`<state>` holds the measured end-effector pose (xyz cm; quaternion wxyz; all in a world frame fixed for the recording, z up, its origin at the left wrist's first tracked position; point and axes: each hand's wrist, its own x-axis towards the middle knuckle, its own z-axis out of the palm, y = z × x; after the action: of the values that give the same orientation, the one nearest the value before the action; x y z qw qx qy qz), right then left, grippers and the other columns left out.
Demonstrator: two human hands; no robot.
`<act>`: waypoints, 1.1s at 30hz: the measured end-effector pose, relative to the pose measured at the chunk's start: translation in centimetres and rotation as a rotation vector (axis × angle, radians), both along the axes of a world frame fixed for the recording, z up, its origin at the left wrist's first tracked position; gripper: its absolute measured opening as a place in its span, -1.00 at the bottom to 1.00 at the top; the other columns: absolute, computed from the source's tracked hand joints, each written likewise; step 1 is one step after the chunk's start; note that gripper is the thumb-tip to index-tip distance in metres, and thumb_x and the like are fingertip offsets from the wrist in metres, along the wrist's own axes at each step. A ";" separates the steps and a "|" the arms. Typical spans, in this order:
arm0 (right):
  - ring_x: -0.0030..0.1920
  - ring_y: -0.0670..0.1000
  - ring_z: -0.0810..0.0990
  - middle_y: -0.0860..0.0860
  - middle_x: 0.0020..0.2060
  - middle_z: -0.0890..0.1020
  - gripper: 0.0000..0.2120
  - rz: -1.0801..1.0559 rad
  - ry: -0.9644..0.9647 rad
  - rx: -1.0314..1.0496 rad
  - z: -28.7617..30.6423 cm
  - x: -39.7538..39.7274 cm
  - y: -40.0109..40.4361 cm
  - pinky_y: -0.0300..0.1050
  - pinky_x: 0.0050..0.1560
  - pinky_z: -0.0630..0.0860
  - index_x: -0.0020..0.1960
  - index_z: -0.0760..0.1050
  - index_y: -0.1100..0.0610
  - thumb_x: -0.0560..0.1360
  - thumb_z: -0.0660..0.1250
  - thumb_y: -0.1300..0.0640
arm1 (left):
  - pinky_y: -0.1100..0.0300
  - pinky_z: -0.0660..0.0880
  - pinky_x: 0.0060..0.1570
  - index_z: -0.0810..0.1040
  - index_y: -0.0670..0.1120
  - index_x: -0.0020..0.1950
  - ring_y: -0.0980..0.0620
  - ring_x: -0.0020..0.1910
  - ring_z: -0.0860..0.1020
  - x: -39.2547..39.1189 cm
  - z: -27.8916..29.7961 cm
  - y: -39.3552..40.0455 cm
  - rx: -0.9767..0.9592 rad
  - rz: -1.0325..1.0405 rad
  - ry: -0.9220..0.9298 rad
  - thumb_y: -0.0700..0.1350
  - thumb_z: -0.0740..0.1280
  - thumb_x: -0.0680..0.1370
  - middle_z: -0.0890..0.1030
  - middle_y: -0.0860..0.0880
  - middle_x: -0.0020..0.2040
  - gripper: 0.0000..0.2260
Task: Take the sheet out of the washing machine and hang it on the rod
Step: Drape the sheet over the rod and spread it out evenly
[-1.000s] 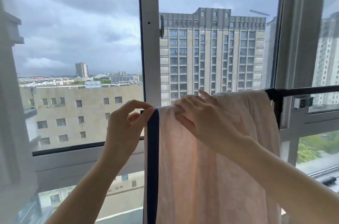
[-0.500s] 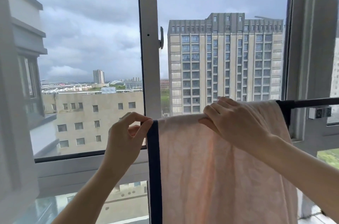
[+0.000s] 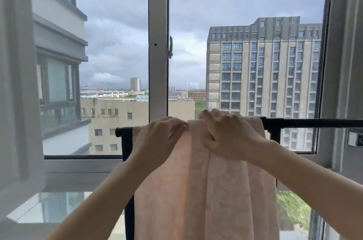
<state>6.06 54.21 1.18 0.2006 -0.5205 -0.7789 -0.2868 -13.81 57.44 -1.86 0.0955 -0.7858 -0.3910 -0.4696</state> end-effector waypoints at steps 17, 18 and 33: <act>-0.15 0.06 0.61 -0.09 -0.14 0.68 -0.81 -0.031 0.225 0.269 -1.1 1.6 0.2 -0.02 -0.04 0.38 0.17 0.49 -0.14 0.63 0.14 -0.02 | 0.09 0.45 -0.14 0.33 0.18 -0.38 0.01 -0.29 0.50 0.9 0.3 0.8 -0.136 0.284 0.074 0.23 0.06 0.61 0.48 0.11 -0.41 -0.62; -0.24 0.04 0.56 -0.07 -0.22 0.65 -0.81 -0.025 0.268 0.256 -0.6 2.0 0.2 -0.08 -0.14 0.34 0.17 0.47 -0.12 0.64 0.14 0.02 | 0.10 0.46 -0.14 0.36 0.17 -0.36 0.01 -0.29 0.52 0.9 0.3 0.9 -0.118 0.301 0.090 0.29 -0.01 0.59 0.52 0.11 -0.38 -0.59; -0.20 -0.15 0.56 -0.14 -0.23 0.61 -0.59 0.199 0.635 -0.216 2.6 8.0 -1.6 -0.20 -0.13 0.46 -0.05 0.59 0.04 0.60 0.07 -0.17 | 0.07 0.43 -0.10 0.60 0.11 -0.08 -0.05 -0.19 0.59 0.9 -0.1 1.3 -0.020 0.398 0.071 0.34 -0.12 0.56 0.62 0.10 -0.27 -0.44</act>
<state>14.02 52.56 3.75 0.4035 -0.5236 -0.7504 -0.0055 -12.87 58.70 -1.99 0.1922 -0.7100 -0.5398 -0.4094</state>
